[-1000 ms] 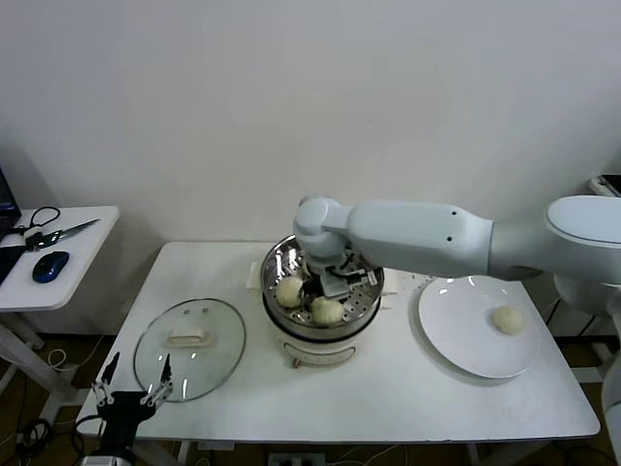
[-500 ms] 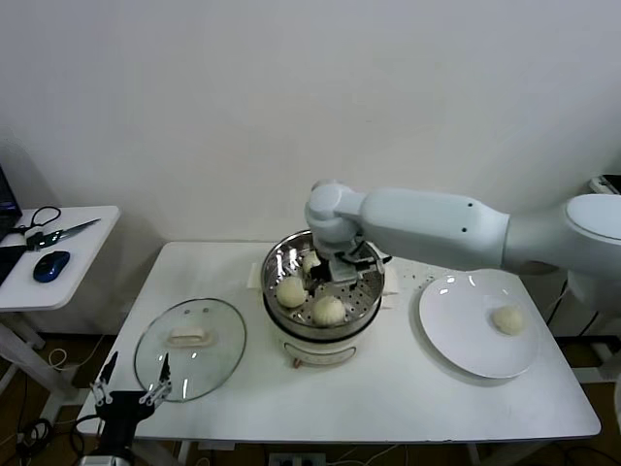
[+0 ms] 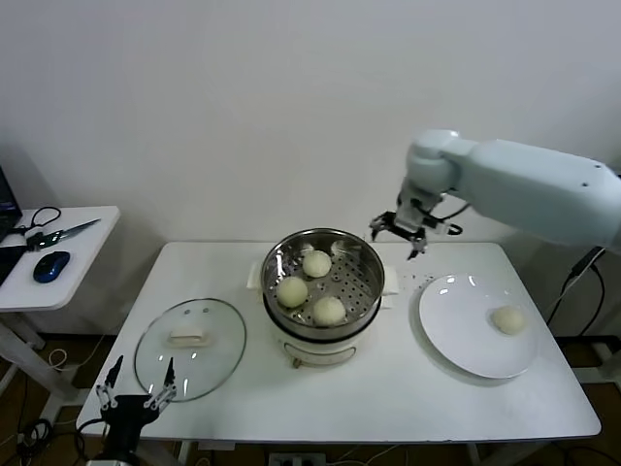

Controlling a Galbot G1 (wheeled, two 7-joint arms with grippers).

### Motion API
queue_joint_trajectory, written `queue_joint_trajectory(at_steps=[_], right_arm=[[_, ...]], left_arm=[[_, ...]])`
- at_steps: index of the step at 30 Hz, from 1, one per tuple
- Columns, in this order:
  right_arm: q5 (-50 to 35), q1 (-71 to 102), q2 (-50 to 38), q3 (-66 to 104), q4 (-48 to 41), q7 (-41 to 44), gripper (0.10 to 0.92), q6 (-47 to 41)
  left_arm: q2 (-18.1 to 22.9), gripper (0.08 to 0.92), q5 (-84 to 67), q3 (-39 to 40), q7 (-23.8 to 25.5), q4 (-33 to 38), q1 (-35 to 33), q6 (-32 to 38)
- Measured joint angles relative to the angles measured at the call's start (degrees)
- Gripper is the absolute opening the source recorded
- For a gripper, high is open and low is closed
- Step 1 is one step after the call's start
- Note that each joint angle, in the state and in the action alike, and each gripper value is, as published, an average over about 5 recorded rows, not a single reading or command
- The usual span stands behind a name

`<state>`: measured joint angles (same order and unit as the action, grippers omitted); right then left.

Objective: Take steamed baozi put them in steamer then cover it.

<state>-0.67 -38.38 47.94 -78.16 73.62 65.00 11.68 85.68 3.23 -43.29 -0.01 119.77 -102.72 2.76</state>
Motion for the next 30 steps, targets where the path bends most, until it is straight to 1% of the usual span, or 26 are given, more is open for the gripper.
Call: queue_joint_trajectory(at_steps=[5,13,21,30], right_arm=[[-0.24,7.17,-6.61,5.95,-3.41,0.72,0.823,-4.81],[6.41,22.87,-11.40,21.48,-10.70,1.62,0.823,-6.46],[14.38,33.61,-11.21,34.13,-19.92,1.81,0.823,-4.53],[21.23,39.37,-8.00,42.47,-28.73,1.66,0.823,-2.81]], left_arm=[[0.00,0.823,0.40,0.48,-0.01,0.44,-0.01,-0.01],[-0.59,0.823,0.80,0.38,-0.03,1.11,-0.14,-0.35],[-0.39,0.823,1.43,0.62,-0.09,1.08,0.00,-0.55],[-0.34,0.823,1.79,0.36,-0.24,0.16,-0.23,-0.28]])
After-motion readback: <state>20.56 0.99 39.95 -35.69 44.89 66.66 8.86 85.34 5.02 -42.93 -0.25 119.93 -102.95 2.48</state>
